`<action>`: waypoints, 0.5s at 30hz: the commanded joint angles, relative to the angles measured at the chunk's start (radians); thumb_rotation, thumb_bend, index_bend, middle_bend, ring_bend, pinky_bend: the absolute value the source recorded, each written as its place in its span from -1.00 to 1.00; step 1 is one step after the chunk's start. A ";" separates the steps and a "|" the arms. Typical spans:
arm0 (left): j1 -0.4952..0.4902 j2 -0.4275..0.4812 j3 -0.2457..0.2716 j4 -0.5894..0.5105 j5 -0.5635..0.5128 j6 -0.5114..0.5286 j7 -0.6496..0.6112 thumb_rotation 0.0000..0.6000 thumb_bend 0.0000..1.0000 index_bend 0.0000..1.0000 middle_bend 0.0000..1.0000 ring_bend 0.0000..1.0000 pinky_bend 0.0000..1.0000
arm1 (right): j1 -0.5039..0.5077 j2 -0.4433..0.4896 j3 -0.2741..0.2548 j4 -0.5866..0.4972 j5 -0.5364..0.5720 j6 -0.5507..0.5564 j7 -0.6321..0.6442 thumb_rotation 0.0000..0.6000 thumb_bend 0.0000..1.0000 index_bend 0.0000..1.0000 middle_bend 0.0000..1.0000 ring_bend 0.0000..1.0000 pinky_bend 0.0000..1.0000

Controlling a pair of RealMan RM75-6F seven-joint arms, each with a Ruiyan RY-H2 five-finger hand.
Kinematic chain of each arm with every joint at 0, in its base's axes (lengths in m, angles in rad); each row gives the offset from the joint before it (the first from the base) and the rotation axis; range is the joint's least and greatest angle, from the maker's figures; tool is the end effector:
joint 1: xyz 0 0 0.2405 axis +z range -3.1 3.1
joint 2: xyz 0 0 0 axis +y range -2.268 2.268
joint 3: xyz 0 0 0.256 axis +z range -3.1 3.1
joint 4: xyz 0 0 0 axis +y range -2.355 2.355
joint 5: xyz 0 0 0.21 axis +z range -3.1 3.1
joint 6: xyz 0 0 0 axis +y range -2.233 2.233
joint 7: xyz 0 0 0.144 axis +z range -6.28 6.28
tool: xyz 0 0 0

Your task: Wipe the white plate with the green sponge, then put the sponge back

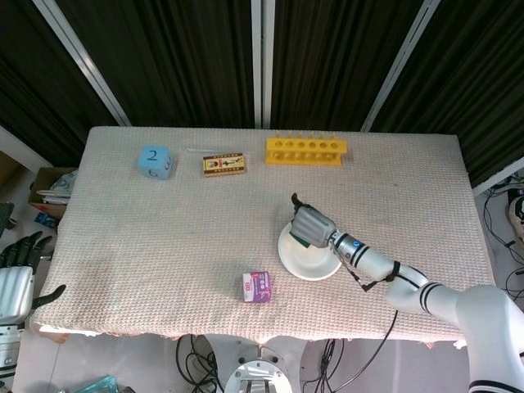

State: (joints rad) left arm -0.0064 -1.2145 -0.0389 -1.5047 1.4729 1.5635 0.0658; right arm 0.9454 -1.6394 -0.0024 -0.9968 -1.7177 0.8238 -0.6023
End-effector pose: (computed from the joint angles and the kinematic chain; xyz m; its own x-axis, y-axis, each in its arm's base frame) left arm -0.3363 0.1535 0.1484 0.4678 -0.0279 0.8834 0.8809 0.0964 -0.4635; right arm -0.1446 -0.3777 -0.0541 0.8826 0.4172 0.2169 0.1372 -0.6697 0.7299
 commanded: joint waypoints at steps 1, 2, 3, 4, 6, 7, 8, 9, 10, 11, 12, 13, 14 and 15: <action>0.000 -0.001 0.000 0.002 -0.001 -0.003 -0.001 1.00 -0.82 -0.70 -0.82 -0.80 -0.70 | 0.008 -0.005 -0.012 -0.017 -0.019 0.010 0.027 1.00 -0.11 0.34 0.09 -0.09 -0.60; 0.000 -0.002 0.000 0.005 -0.002 -0.005 -0.003 1.00 -0.82 -0.70 -0.82 -0.80 -0.70 | 0.003 0.002 -0.024 -0.034 -0.025 0.016 0.034 1.00 -0.11 0.34 0.09 -0.09 -0.60; -0.001 -0.002 0.000 0.006 -0.003 -0.006 -0.004 1.00 -0.83 -0.70 -0.82 -0.80 -0.70 | -0.002 0.012 -0.035 -0.050 -0.033 0.021 0.036 1.00 -0.11 0.34 0.09 -0.09 -0.60; -0.002 -0.003 -0.001 0.009 -0.003 -0.008 -0.007 1.00 -0.83 -0.70 -0.82 -0.80 -0.70 | -0.007 0.022 -0.047 -0.066 -0.041 0.029 0.037 1.00 -0.11 0.34 0.10 -0.09 -0.60; -0.005 -0.005 -0.003 0.015 -0.001 -0.010 -0.011 1.00 -0.83 -0.70 -0.82 -0.80 -0.70 | -0.023 0.049 -0.064 -0.095 -0.049 0.047 0.035 1.00 -0.11 0.35 0.11 -0.09 -0.60; -0.007 -0.006 -0.004 0.018 0.000 -0.011 -0.013 1.00 -0.82 -0.70 -0.82 -0.80 -0.70 | -0.032 0.060 -0.064 -0.104 -0.044 0.057 0.038 1.00 -0.11 0.35 0.11 -0.09 -0.60; -0.008 -0.007 -0.004 0.020 0.002 -0.012 -0.014 1.00 -0.82 -0.70 -0.82 -0.80 -0.70 | -0.041 0.070 -0.060 -0.111 -0.036 0.068 0.041 1.00 -0.11 0.35 0.11 -0.09 -0.60; -0.011 -0.008 -0.005 0.023 0.006 -0.013 -0.015 1.00 -0.82 -0.70 -0.82 -0.80 -0.70 | -0.054 0.083 -0.050 -0.118 -0.018 0.081 0.042 1.00 -0.12 0.35 0.11 -0.09 -0.60; -0.012 -0.009 -0.005 0.024 0.007 -0.013 -0.016 1.00 -0.83 -0.70 -0.82 -0.80 -0.70 | -0.063 0.093 -0.038 -0.122 -0.003 0.092 0.041 1.00 -0.12 0.35 0.11 -0.09 -0.60; -0.014 -0.010 -0.005 0.025 0.010 -0.014 -0.016 1.00 -0.82 -0.70 -0.82 -0.80 -0.70 | -0.074 0.104 -0.020 -0.123 0.020 0.104 0.039 1.00 -0.12 0.35 0.11 -0.09 -0.60; -0.015 -0.010 -0.006 0.025 0.011 -0.014 -0.015 1.00 -0.83 -0.70 -0.82 -0.80 -0.70 | -0.081 0.110 -0.006 -0.122 0.041 0.109 0.039 1.00 -0.11 0.35 0.11 -0.09 -0.61; -0.016 -0.010 -0.006 0.025 0.011 -0.014 -0.015 1.00 -0.83 -0.70 -0.82 -0.80 -0.70 | -0.087 0.113 0.009 -0.119 0.064 0.110 0.041 1.00 -0.12 0.35 0.11 -0.09 -0.61; -0.016 -0.011 -0.007 0.023 0.012 -0.014 -0.014 1.00 -0.82 -0.70 -0.82 -0.80 -0.70 | -0.091 0.113 0.030 -0.111 0.095 0.105 0.048 1.00 -0.11 0.35 0.11 -0.09 -0.61; -0.017 -0.012 -0.007 0.021 0.013 -0.014 -0.012 1.00 -0.82 -0.70 -0.82 -0.80 -0.70 | -0.091 0.109 0.044 -0.099 0.118 0.095 0.055 1.00 -0.12 0.35 0.11 -0.09 -0.61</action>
State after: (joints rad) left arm -0.0228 -1.2255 -0.0454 -1.4825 1.4857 1.5496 0.0524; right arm 0.8692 -1.5377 0.0012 -1.1097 -1.6538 0.9216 -0.5591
